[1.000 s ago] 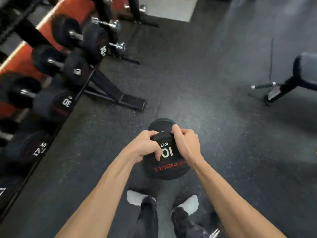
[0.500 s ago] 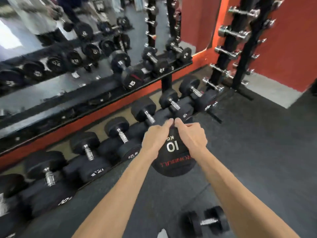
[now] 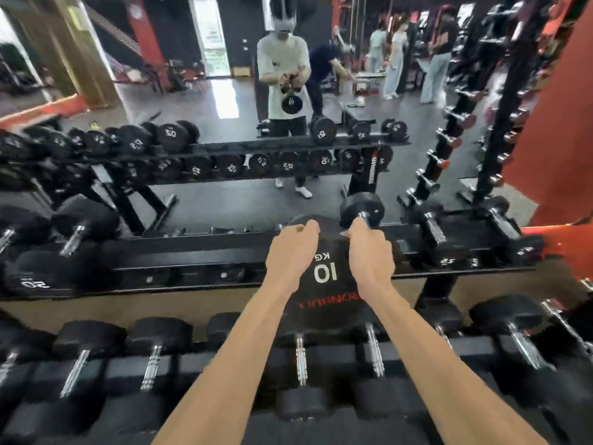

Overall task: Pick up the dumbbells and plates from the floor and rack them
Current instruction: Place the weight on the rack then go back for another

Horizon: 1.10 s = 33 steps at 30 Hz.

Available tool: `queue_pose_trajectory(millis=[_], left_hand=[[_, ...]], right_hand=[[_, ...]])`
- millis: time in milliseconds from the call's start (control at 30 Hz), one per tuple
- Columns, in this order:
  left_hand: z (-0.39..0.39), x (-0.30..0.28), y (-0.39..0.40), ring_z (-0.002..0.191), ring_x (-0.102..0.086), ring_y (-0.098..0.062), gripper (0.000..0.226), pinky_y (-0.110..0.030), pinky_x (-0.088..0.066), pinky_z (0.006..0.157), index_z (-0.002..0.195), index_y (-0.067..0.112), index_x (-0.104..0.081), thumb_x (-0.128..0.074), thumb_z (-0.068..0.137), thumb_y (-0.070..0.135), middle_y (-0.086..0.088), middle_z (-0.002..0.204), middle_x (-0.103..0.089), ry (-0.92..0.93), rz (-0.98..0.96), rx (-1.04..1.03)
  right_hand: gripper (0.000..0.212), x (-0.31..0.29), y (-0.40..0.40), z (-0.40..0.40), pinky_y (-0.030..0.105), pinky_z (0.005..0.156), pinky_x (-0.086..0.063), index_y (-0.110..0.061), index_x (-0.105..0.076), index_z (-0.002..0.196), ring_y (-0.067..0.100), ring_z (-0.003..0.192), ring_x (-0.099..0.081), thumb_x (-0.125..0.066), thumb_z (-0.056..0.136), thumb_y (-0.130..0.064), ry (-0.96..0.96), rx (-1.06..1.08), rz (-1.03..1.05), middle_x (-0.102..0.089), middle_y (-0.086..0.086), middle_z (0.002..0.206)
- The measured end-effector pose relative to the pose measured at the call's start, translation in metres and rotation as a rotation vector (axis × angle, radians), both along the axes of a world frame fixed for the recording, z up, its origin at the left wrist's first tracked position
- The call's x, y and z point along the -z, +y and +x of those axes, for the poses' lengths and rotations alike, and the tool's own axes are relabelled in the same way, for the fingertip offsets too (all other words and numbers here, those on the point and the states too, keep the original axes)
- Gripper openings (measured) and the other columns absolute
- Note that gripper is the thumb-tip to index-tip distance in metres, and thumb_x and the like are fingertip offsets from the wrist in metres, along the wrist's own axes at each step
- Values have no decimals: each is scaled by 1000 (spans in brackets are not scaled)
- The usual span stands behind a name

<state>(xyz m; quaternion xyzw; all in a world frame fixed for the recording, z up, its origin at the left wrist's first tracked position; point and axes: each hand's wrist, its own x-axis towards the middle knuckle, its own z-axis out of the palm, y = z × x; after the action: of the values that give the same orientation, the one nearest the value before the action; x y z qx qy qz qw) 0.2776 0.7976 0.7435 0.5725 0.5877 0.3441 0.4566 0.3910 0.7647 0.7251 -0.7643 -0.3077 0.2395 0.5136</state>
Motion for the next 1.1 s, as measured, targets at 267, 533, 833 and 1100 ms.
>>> queue_pose_trajectory(millis=[267, 533, 833, 1100], left_hand=[[12, 4, 150, 86, -72, -31, 41, -53, -58, 90, 80, 17, -70, -45, 74, 49, -8, 84, -77, -12, -25, -100], [15, 53, 273, 81, -68, -29, 36, -41, -55, 77, 73, 16, -66, -45, 77, 46, -7, 81, -75, 19, -14, -66], [30, 120, 310, 63, -51, -8, 36, -29, -31, 56, 59, 48, -57, -37, 87, 44, 9, 59, -57, 166, 121, -60], [27, 157, 261, 51, -41, -9, 40, -33, -34, 55, 58, 25, -35, -42, 92, 44, 8, 53, -50, 226, 193, -77]], right_hand=[[59, 2, 157, 13, 42, 83, -35, -27, -76, 92, 26, 92, -51, -21, 84, -47, -50, -128, -7, -60, 0, 99], [75, 47, 271, 15, 50, 101, -44, -20, -77, 109, 34, 113, -57, -12, 80, -45, -101, -121, -65, -71, 9, 122], [76, 109, 316, 22, 40, 89, -42, -16, -83, 104, 27, 94, -54, -16, 86, -47, -118, 1, -144, -74, 12, 112], [60, 149, 267, 9, 36, 74, -42, -17, -82, 80, 27, 78, -61, -29, 88, -45, -99, 47, -28, -65, -3, 69]])
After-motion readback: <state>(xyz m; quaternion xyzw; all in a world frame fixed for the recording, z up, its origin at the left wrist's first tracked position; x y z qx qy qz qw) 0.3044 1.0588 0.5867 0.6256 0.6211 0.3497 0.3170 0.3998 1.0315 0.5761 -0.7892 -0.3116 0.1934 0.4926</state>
